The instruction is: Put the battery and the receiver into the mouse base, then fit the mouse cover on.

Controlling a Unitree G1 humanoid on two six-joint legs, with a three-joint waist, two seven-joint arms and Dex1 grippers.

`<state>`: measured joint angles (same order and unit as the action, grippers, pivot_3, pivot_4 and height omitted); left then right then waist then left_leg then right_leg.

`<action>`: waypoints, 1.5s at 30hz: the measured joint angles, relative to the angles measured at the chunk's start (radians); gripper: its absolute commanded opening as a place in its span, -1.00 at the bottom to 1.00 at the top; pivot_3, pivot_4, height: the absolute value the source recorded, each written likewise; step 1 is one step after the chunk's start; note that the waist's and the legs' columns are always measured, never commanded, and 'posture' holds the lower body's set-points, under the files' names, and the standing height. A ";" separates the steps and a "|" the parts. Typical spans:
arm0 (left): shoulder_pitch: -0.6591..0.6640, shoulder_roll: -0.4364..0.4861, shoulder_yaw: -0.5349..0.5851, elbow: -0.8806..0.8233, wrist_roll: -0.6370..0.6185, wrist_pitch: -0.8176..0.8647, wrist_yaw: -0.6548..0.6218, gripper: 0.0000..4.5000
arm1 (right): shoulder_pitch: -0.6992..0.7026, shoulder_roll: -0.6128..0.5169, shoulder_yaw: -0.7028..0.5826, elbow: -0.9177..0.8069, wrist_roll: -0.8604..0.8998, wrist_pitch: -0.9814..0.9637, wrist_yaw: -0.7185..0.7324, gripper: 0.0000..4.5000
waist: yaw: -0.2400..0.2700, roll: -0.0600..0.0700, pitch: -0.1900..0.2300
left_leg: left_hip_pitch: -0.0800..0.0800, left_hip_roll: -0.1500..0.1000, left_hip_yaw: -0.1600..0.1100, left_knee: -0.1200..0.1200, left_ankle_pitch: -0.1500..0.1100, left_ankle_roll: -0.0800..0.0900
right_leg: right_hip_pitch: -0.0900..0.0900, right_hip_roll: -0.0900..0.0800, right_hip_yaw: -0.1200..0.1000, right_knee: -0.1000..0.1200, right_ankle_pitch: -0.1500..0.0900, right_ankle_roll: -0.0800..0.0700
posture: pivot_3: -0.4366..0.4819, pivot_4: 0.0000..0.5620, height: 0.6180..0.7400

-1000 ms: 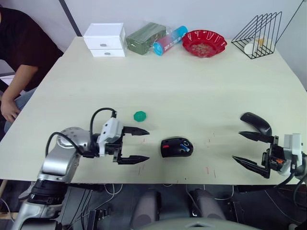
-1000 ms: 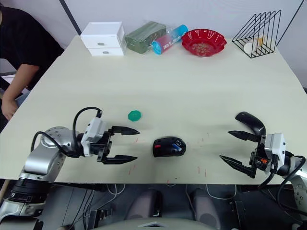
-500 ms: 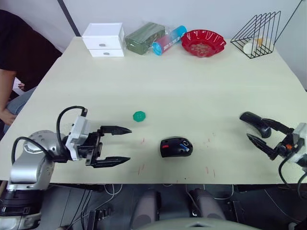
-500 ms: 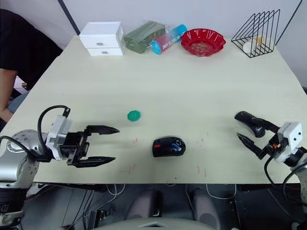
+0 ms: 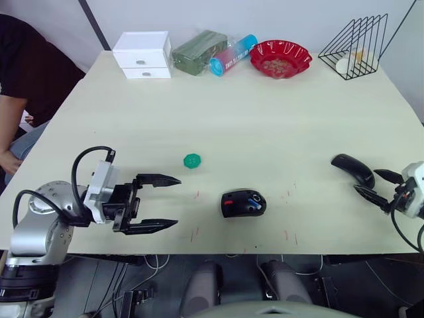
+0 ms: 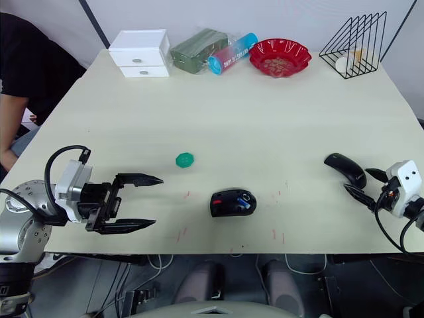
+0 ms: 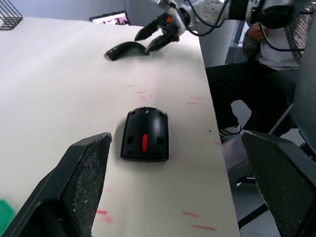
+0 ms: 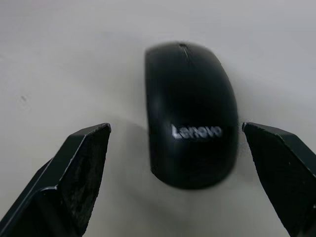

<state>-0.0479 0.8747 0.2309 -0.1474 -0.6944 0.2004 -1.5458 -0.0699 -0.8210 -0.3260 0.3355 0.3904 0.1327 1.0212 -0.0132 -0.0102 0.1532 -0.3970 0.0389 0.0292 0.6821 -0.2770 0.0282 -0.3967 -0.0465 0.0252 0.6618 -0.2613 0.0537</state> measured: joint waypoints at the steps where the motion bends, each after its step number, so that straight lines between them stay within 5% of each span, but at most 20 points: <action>1: -0.004 0.000 -0.001 -0.001 -0.001 0.001 0.001 0.98 | -0.011 0.000 0.001 0.009 0.001 -0.002 0.012 1.00 | 0.000 0.000 0.000 | 0.000 0.000 0.000 0.000 0.000 0.000 | 0.000 0.000 0.000 0.000 0.000 0.000 | -0.05 -0.47 1.00; 17: -0.038 -0.001 -0.004 -0.002 -0.008 0.017 0.002 0.98 | -0.154 -0.022 0.056 0.214 -0.071 -0.078 0.107 1.00 | 0.000 0.001 0.001 | 0.000 0.000 0.006 0.000 0.000 0.000 | 0.000 0.000 0.001 0.000 0.000 0.000 | -0.05 -0.47 1.00; 21: -0.049 -0.001 -0.004 -0.002 -0.008 0.017 0.002 1.00 | -0.153 -0.022 0.056 0.223 -0.071 -0.077 0.107 0.39 | 0.000 0.001 0.001 | 0.000 0.000 0.006 0.000 0.000 0.000 | 0.000 0.000 0.001 0.000 0.000 0.000 | -0.05 -0.47 1.00; 34: -0.061 -0.004 -0.009 0.004 -0.005 0.011 -0.001 1.00 | -0.134 -0.022 0.052 0.195 -0.068 -0.066 0.085 0.39 | 0.000 0.001 0.001 | 0.000 0.000 0.006 0.000 0.000 0.000 | 0.000 0.000 0.001 0.000 0.000 0.000 | -0.05 -0.47 1.00; 38: -0.061 -0.005 -0.011 0.010 -0.004 0.009 -0.002 1.00 | -0.131 -0.022 0.050 0.186 -0.064 -0.063 0.080 0.05 | 0.000 0.001 0.001 | 0.000 0.000 0.006 0.000 0.000 0.000 | 0.000 0.000 0.001 0.000 0.000 0.000 | -0.05 -0.47 1.00; 45: -0.062 -0.010 -0.027 0.021 0.004 -0.001 -0.005 1.00 | -0.110 -0.022 0.043 0.168 -0.061 -0.064 0.071 0.05 | 0.000 0.001 0.001 | 0.000 0.000 0.006 0.000 0.000 0.000 | 0.000 0.000 0.001 0.000 0.000 0.000 | -0.05 -0.47 1.00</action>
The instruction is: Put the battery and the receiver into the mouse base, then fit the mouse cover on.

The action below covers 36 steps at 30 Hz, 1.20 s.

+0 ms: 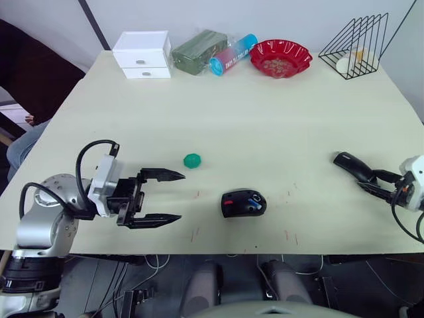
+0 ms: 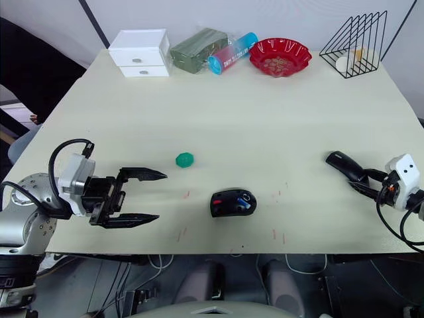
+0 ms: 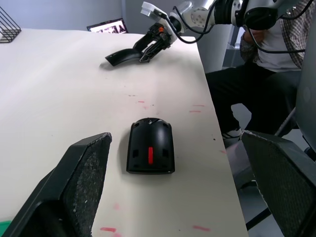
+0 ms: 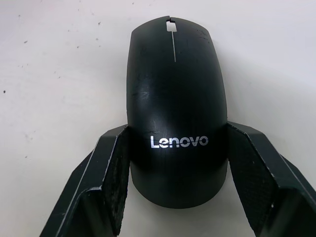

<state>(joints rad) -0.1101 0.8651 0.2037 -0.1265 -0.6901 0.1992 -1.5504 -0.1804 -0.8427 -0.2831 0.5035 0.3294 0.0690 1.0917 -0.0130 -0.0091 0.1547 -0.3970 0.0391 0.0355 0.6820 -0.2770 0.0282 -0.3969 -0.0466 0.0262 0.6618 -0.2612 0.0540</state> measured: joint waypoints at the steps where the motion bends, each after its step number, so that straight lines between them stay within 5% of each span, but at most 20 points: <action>1: 0.000 0.000 0.000 0.000 0.000 -0.001 0.000 1.00 | 0.001 0.000 0.000 -0.003 0.000 0.000 -0.001 0.05 | 0.000 0.000 0.000 | 0.000 0.000 0.000 0.000 0.000 0.000 | 0.000 0.000 0.000 0.000 0.000 0.000 | -0.05 -0.47 1.00; 5: -0.009 0.000 -0.001 0.019 0.001 -0.014 -0.006 1.00 | 0.031 -0.028 -0.001 -0.152 0.002 0.021 0.004 0.05 | 0.000 0.002 0.002 | 0.000 0.000 0.000 0.000 0.000 0.000 | 0.000 0.000 0.000 0.000 0.000 0.000 | -0.05 -0.47 1.00; 12: -0.035 0.006 -0.022 0.053 0.004 -0.039 -0.016 1.00 | 0.025 -0.093 0.113 -0.665 0.075 0.260 0.036 0.05 | 0.002 0.003 0.004 | -0.001 0.001 -0.004 0.000 0.000 0.000 | -0.002 0.000 0.001 0.000 0.000 0.000 | -0.05 -0.47 1.00; 19: -0.033 0.021 -0.043 0.064 0.004 -0.062 -0.017 1.00 | -0.093 -0.139 0.247 -0.869 0.099 0.437 0.039 0.05 | 0.002 0.001 0.007 | -0.002 0.001 -0.004 0.000 0.000 0.000 | -0.003 0.000 0.000 0.000 0.000 0.000 | -0.05 -0.47 1.00; 36: -0.005 0.051 -0.066 0.068 0.003 -0.107 -0.019 1.00 | -0.356 -0.100 0.559 -1.041 0.060 0.714 0.004 0.05 | 0.003 -0.001 0.008 | -0.006 0.001 -0.003 0.000 0.000 0.000 | -0.007 -0.001 0.000 0.001 0.000 0.000 | -0.05 -0.47 1.00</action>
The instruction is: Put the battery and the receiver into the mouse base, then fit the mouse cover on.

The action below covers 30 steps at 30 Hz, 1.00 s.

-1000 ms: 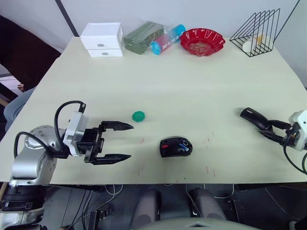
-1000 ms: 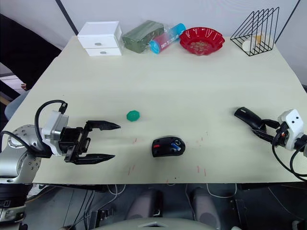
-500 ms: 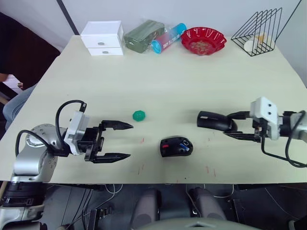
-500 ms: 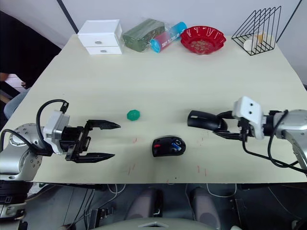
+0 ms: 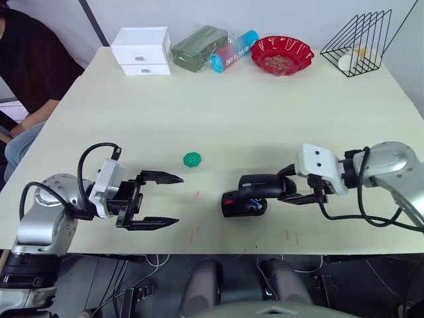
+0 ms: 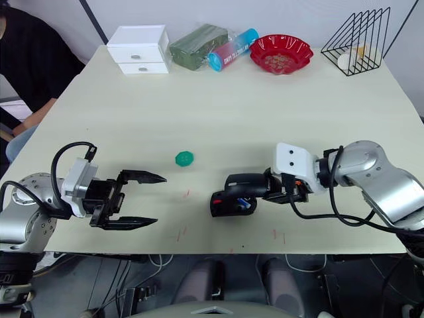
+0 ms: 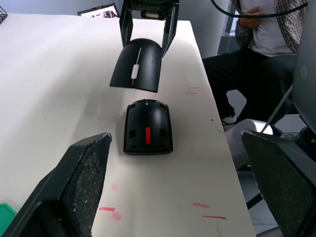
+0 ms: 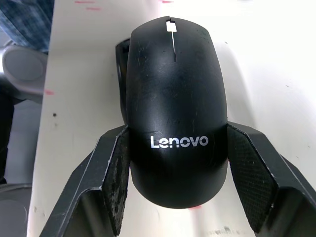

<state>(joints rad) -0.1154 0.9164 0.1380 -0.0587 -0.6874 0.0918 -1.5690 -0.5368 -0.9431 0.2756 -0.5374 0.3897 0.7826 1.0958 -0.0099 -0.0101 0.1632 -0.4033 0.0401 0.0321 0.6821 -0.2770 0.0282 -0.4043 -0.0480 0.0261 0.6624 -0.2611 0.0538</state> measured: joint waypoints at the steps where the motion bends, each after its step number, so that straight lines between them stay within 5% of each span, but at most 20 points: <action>1: 0.007 0.005 -0.001 0.000 0.000 -0.005 0.000 1.00 | -0.039 0.027 0.045 -0.012 -0.010 0.034 -0.015 0.05 | -0.002 -0.001 0.000 | 0.000 0.000 0.000 0.000 0.000 0.000 | -0.001 0.000 0.000 0.000 0.000 0.000 | -0.05 -0.47 1.00; 9: 0.030 0.022 -0.002 -0.004 -0.001 -0.012 -0.001 1.00 | -0.145 0.098 0.219 -0.033 -0.073 0.138 -0.046 0.05 | -0.003 -0.001 0.000 | -0.011 0.000 -0.002 0.003 0.000 0.000 | -0.010 0.000 -0.002 0.002 0.000 0.000 | -0.05 -0.47 1.00; 30: 0.039 0.035 -0.002 -0.010 -0.002 -0.011 -0.002 1.00 | -0.229 0.125 0.347 -0.010 -0.159 0.197 -0.050 0.05 | -0.003 -0.001 0.000 | -0.012 -0.001 -0.007 0.003 0.000 0.000 | -0.009 0.000 -0.006 0.002 0.000 0.000 | -0.05 -0.47 1.00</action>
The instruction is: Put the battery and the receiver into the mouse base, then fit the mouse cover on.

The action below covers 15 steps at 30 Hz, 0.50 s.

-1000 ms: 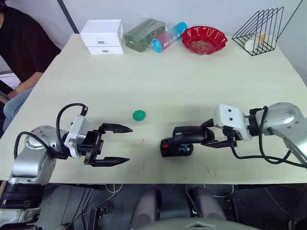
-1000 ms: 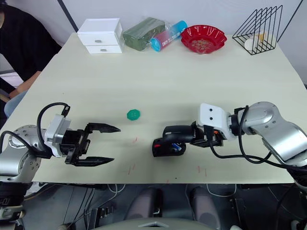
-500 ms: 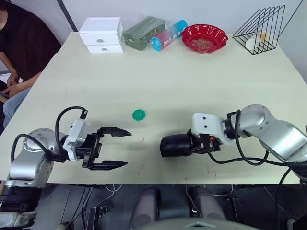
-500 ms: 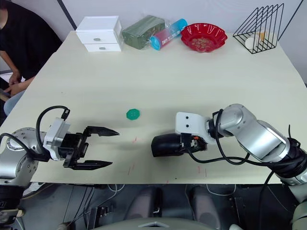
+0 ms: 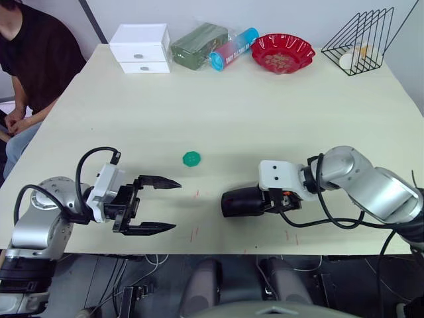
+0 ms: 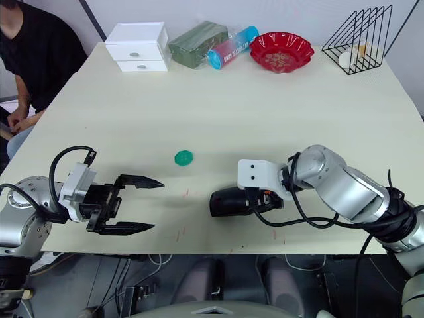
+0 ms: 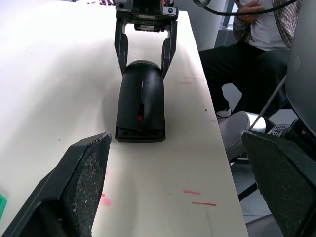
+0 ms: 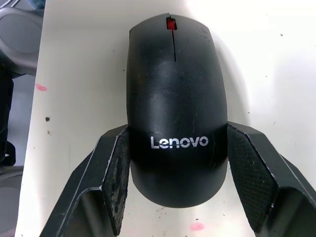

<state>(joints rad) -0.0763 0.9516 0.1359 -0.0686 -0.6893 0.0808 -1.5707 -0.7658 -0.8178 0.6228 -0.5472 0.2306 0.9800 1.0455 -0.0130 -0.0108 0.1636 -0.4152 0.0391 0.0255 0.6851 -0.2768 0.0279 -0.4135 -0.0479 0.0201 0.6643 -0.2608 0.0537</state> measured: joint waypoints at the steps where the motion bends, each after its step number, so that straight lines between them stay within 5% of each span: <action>1: 0.000 0.000 0.000 0.000 0.000 0.000 0.000 1.00 | -0.009 0.004 0.007 0.003 -0.006 0.004 0.000 0.05 | 0.000 0.000 0.000 | 0.000 0.000 0.000 0.000 0.000 0.000 | 0.000 0.000 0.000 0.000 0.000 0.000 | -0.05 -0.47 1.00; 15: 0.000 0.000 0.000 -0.001 0.000 0.000 0.000 1.00 | -0.037 0.053 0.057 0.023 -0.029 0.059 -0.008 0.05 | 0.000 0.000 0.000 | 0.000 0.000 -0.001 0.000 0.000 0.000 | 0.000 0.000 -0.001 0.000 0.000 0.000 | -0.05 -0.47 1.00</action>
<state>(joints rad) -0.0765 0.9516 0.1359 -0.0695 -0.6893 0.0808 -1.5712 -0.8024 -0.7650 0.6801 -0.5245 0.2014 1.0392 1.0373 -0.0131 -0.0108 0.1636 -0.4153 0.0389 0.0246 0.6852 -0.2767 0.0279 -0.4132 -0.0478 0.0193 0.6645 -0.2607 0.0536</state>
